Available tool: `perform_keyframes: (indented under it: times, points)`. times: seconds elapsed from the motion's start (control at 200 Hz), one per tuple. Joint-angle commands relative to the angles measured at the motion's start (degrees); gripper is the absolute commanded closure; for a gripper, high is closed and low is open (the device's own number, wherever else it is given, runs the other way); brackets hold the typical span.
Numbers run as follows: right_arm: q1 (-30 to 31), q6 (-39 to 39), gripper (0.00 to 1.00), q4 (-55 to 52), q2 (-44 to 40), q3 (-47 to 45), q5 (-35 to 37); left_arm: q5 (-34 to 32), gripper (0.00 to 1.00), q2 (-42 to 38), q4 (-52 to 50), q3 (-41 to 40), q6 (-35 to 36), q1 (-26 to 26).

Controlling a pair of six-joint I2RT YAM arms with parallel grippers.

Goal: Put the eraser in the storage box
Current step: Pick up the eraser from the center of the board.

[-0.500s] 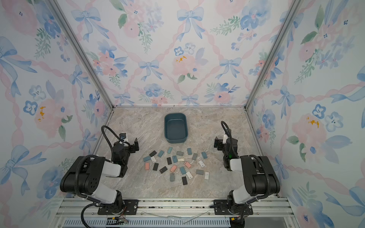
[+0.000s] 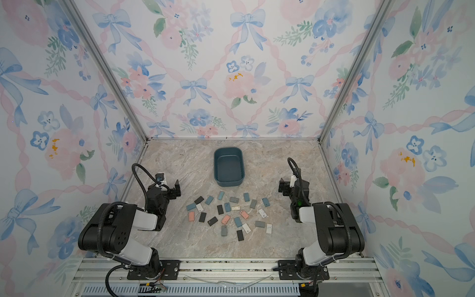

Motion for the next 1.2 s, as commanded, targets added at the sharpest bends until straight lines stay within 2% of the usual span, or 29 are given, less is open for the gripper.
perform_keyframes:
  times: [0.0, 0.91, 1.015, 1.085, 1.195]
  points:
    - [-0.2, -0.7, 0.04, 0.7, -0.2, 0.9, -0.4, 0.5, 0.02, -0.3, 1.4, 0.5, 0.0, 0.1]
    - [0.5, -1.1, 0.04, 0.9, -0.4, 0.8, 0.8, 1.1, 0.02, -0.5, 1.3, 0.7, 0.2, 0.0]
    - [1.0, -1.6, 0.04, -2.6, -2.1, 2.0, 1.1, 3.6, 0.02, -2.8, -7.1, 4.6, 1.4, -0.1]
    - [1.3, -1.7, 0.04, -3.5, -3.7, 1.8, 1.6, 2.9, 0.02, -5.0, -14.2, 7.6, 1.7, -0.5]
    - [1.9, -2.1, 0.04, -6.7, -8.0, 1.8, 2.7, -0.7, 0.02, -9.7, -19.3, 9.2, 2.8, -2.9]
